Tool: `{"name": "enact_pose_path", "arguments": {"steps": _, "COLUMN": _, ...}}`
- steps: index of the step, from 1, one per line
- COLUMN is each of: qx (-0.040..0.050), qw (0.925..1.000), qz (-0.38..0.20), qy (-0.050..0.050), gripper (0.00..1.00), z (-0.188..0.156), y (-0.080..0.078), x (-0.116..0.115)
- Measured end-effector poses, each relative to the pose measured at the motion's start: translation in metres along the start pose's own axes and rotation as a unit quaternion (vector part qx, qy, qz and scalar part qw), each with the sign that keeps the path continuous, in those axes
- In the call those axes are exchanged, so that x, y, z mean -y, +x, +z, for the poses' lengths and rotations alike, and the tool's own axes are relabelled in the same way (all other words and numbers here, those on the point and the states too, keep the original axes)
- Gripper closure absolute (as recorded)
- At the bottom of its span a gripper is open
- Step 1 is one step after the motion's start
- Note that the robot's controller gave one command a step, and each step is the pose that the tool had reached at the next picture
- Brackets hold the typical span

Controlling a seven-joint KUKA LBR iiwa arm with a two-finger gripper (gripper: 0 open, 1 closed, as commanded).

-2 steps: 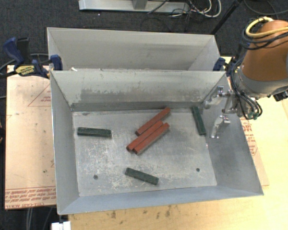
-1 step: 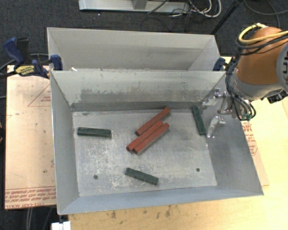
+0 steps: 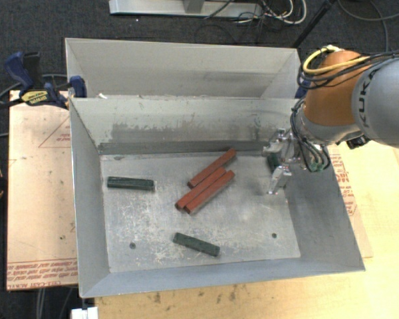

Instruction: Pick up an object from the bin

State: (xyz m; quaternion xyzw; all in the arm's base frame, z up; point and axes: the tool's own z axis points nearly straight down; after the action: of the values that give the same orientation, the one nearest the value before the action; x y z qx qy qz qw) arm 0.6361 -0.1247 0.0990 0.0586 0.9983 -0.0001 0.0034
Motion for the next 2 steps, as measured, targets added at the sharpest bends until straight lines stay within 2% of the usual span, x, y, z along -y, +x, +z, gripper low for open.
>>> {"name": "enact_pose_path", "arguments": {"steps": 1, "qx": -0.0032, "qw": 0.9999, "qz": -0.016, "qy": 0.0, "gripper": 0.0, "z": 0.018, "y": 0.009, "x": -0.045}}
{"name": "enact_pose_path", "arguments": {"steps": 2, "qx": -0.0017, "qw": 0.9975, "qz": -0.071, "qy": -0.001, "gripper": 1.0, "z": 0.017, "y": 0.0, "x": -0.082}}
